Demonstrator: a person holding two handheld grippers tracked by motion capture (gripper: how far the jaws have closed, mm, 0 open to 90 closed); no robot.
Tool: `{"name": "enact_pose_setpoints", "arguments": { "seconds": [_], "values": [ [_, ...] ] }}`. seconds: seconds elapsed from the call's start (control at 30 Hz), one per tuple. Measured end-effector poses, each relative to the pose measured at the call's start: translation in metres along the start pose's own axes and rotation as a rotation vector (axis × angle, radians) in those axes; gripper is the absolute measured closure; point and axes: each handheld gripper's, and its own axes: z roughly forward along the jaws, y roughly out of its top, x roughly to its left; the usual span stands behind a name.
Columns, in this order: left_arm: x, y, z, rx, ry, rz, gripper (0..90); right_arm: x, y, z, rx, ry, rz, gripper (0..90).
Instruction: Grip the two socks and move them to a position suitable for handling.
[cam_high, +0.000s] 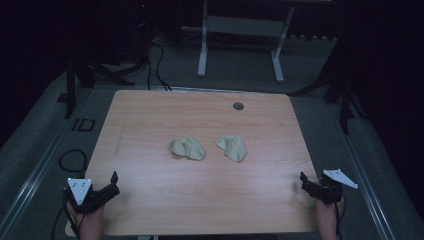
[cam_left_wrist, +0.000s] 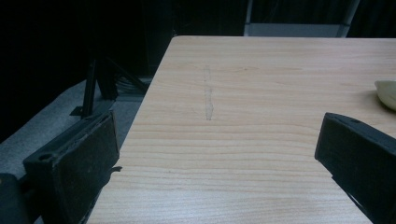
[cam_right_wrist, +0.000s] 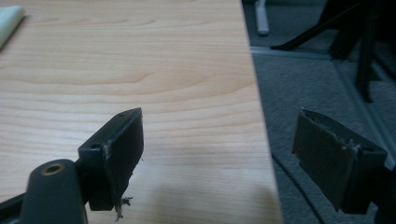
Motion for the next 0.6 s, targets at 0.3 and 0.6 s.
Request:
{"name": "enact_pose_setpoints", "arguments": {
  "seconds": [0.3,0.6],
  "values": [
    [0.001,0.000,-0.001,0.006,-0.012,0.005,0.0,-0.005,0.005,0.000,0.035,0.039,0.053,16.9],
    [-0.001,0.000,-0.002,0.014,-0.032,0.003,0.0,0.013,0.022,0.008,0.155,0.152,-0.003,17.9]
  ]
}}
